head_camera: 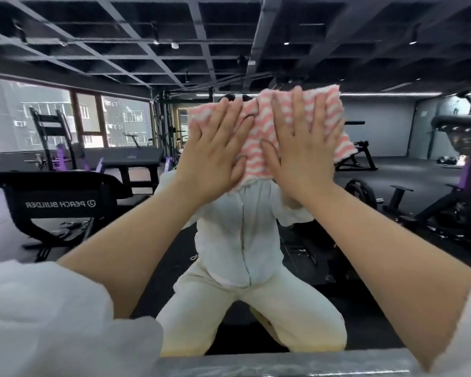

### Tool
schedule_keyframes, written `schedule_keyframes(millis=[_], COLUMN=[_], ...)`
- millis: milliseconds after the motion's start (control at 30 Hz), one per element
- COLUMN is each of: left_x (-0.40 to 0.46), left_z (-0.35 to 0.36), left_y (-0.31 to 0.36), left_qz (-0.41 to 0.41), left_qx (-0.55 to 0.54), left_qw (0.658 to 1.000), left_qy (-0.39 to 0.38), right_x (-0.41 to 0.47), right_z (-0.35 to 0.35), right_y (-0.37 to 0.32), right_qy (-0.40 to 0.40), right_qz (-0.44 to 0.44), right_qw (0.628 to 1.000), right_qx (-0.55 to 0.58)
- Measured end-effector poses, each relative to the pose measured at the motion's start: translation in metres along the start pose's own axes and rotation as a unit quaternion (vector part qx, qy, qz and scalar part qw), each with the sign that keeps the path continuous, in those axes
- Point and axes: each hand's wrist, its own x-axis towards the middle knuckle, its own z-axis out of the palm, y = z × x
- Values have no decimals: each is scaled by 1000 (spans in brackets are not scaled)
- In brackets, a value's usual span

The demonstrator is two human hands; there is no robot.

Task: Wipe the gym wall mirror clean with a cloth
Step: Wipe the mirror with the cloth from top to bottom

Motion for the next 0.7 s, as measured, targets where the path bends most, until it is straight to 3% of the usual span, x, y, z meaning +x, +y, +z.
schedule_keyframes(millis=[67, 200, 500, 600, 700], left_x=[-15, -62, -197, -231, -257], left_z=[6, 21, 50, 57, 58], left_y=[13, 47, 125, 146, 163], left_qz=[-17, 35, 177, 250, 301], left_qx=[-5, -23, -37, -58, -74], left_qw=[1000, 997, 974, 949, 896], left_qy=[-20, -71, -136, -184, -317], right_x=[-25, -95, -275, -318, -351], right_z=[15, 39, 84, 84, 86], right_y=[2, 1, 17, 22, 29], right_qy=[30, 33, -111, -182, -249], right_qz=[-22, -46, -186, -228, -290], right_qw=[999, 998, 976, 957, 924], right_qx=[19, 30, -6, -7, -11])
